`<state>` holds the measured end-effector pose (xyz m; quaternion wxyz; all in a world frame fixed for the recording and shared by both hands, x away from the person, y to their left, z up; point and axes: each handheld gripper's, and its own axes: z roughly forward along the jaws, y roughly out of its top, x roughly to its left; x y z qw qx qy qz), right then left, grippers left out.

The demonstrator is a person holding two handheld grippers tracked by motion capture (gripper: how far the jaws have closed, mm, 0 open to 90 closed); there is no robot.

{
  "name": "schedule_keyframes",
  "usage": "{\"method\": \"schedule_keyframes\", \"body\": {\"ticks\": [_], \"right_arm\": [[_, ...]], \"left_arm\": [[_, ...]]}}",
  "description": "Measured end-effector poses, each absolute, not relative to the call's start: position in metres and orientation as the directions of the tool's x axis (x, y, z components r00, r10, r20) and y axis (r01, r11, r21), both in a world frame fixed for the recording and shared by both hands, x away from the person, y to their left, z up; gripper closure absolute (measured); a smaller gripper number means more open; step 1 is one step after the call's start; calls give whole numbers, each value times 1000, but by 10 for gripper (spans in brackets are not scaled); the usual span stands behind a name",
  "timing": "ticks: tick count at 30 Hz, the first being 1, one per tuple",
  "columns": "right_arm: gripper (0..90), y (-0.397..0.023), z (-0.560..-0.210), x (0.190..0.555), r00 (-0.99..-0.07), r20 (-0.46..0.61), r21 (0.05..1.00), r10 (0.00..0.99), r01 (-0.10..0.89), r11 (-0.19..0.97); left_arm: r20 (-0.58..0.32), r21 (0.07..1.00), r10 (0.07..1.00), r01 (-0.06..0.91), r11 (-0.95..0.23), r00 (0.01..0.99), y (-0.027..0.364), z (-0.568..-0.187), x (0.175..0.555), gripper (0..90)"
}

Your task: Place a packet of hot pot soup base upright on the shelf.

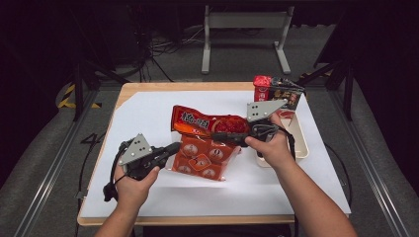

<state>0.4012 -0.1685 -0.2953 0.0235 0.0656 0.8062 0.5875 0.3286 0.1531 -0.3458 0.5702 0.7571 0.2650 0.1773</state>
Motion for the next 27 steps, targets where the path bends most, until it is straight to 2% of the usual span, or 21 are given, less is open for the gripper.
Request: {"method": "schedule_keyframes", "body": {"ticks": [5,11,23,27], "right_arm": [[899,-172,-281,396,-991,4,941,132,48,334],[899,-182,-266,395,-984,-39,921,172,32,389],[899,-229,-224,399,-950,-71,921,304,54,385],[899,-244,-212,401,-934,-78,924,349,63,376]], "left_arm": [[-44,965,604,189,-180,796,154,-345,329,858],[-57,971,631,189,-144,774,163,-344,329,672],[-80,968,687,221,-120,722,176,-350,334,474],[-74,967,712,226,-121,698,177,-351,336,373]]}}
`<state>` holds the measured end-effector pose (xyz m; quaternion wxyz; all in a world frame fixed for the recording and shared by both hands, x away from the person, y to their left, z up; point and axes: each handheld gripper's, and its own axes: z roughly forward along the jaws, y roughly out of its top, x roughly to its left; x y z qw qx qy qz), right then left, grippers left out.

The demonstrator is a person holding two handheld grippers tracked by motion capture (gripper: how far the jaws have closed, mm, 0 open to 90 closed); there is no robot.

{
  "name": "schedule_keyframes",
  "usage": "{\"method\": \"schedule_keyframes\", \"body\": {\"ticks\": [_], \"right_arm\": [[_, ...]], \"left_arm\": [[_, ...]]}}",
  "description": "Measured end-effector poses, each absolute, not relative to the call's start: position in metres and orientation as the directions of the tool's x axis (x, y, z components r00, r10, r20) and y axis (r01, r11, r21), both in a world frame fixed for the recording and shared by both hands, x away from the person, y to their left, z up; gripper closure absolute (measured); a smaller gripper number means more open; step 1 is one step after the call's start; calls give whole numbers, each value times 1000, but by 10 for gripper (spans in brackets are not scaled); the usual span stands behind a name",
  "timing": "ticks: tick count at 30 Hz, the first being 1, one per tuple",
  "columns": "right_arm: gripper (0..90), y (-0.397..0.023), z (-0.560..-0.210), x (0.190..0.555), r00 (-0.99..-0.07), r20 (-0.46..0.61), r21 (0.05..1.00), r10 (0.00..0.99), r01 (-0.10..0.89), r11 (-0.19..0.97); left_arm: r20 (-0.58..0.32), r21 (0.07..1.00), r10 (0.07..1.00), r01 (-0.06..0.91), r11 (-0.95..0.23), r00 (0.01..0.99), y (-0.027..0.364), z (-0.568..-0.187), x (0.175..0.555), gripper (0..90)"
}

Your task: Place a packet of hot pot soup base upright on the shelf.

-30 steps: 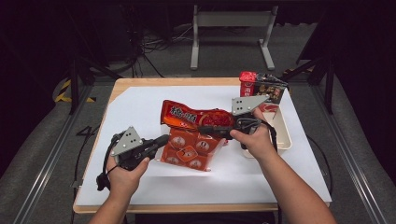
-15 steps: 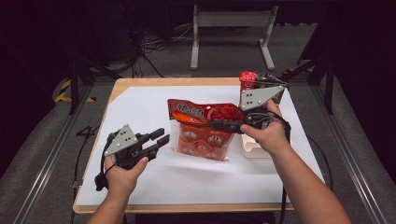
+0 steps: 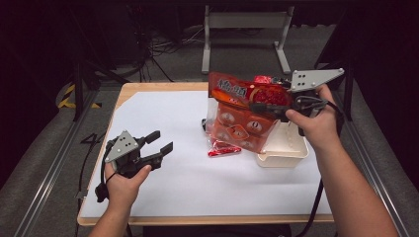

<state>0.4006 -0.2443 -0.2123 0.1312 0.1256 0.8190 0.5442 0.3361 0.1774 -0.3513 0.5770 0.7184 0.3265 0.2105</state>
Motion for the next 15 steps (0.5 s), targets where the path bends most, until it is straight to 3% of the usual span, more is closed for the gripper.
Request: {"method": "schedule_keyframes", "body": {"ticks": [6,15], "right_arm": [[899,-264,-207,404,-908,-80,924,410,88,373],[899,-286,-203,409,-876,-81,928,475,108,356]], "left_arm": [[-69,963,734,237,-128,676,181,-353,340,284],[-77,957,749,259,-130,658,188,-356,344,241]]}}
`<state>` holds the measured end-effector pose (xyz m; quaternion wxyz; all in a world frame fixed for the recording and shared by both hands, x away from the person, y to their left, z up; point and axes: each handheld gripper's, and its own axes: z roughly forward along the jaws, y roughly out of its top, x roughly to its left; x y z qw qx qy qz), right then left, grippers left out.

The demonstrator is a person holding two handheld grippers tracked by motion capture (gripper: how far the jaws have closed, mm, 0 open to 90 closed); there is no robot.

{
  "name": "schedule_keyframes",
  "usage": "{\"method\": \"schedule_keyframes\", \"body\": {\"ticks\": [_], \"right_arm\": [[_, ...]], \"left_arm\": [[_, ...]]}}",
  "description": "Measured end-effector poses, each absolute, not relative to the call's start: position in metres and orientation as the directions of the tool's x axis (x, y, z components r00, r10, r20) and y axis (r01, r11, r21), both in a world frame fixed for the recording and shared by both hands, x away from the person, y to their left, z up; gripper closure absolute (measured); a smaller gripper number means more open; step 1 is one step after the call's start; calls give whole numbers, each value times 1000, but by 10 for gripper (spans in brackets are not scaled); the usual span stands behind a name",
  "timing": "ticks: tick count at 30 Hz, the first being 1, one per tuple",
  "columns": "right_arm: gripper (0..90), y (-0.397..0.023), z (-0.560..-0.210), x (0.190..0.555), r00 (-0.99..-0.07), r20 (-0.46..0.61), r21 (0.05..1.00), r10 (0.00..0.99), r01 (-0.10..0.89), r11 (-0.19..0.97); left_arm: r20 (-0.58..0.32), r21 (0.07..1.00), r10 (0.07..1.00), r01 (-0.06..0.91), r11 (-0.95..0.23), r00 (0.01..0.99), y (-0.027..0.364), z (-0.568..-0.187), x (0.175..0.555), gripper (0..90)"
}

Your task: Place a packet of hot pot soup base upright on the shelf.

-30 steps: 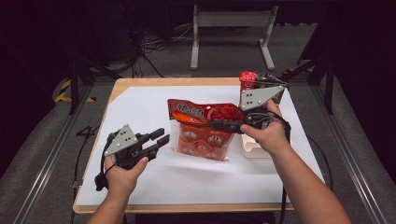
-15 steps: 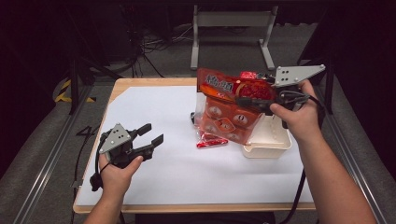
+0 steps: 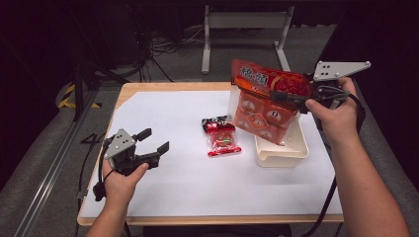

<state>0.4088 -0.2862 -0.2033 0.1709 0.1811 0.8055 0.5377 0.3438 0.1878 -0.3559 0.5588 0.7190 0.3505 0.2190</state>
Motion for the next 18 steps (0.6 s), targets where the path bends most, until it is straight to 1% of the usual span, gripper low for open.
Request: {"method": "schedule_keyframes", "body": {"ticks": [6,18], "right_arm": [[899,-298,-201,410,-856,-87,932,509,111,345],[900,-322,-202,416,-796,-66,932,602,166,321]], "left_arm": [[-81,957,757,262,-122,649,191,-357,345,237],[-92,955,768,275,-112,634,196,-359,346,236]]}}
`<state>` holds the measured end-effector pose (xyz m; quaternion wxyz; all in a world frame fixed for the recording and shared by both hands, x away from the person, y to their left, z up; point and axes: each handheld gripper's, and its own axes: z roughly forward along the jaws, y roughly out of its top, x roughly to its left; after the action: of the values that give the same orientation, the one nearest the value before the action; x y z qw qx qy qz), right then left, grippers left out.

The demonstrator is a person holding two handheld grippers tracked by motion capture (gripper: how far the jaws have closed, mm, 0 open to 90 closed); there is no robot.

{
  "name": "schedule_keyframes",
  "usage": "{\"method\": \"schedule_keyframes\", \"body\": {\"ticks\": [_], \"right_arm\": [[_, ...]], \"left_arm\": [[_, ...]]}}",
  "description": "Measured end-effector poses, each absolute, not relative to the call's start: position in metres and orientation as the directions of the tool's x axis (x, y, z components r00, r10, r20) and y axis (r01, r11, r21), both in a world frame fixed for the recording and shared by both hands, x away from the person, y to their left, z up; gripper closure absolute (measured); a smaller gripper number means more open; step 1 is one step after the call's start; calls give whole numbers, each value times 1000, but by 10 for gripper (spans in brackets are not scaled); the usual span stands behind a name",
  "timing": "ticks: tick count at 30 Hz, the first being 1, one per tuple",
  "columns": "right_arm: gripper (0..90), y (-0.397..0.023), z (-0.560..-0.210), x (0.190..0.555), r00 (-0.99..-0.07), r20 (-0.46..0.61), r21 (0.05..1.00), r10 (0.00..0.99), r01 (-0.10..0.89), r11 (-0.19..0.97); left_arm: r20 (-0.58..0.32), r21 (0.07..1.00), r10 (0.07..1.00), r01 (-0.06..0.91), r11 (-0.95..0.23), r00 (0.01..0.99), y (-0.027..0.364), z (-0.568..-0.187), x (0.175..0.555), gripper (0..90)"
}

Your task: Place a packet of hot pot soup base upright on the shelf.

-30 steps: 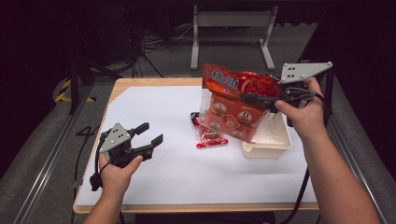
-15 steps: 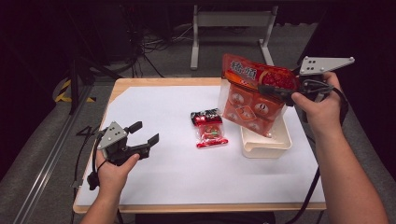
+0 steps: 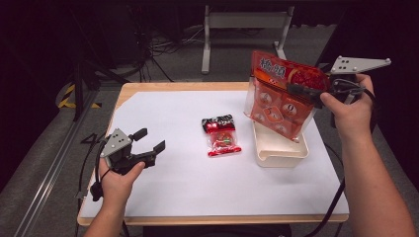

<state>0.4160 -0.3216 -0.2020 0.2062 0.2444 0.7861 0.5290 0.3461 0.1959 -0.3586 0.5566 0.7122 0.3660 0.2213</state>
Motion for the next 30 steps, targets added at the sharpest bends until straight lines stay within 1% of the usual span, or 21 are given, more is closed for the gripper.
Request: {"method": "schedule_keyframes", "body": {"ticks": [5,8,19,30], "right_arm": [[900,-329,-205,418,-752,-50,932,657,201,301],[899,-332,-209,421,-738,-39,932,674,216,291],[899,-335,-225,427,-714,-5,931,700,252,263],[899,-341,-243,432,-728,11,934,686,252,253]], "left_arm": [[-97,955,769,278,-108,632,196,-359,347,235],[-95,954,770,278,-110,631,197,-360,347,233],[-100,952,768,286,-112,633,197,-362,348,232],[-108,951,764,291,-108,636,198,-363,348,229]]}}
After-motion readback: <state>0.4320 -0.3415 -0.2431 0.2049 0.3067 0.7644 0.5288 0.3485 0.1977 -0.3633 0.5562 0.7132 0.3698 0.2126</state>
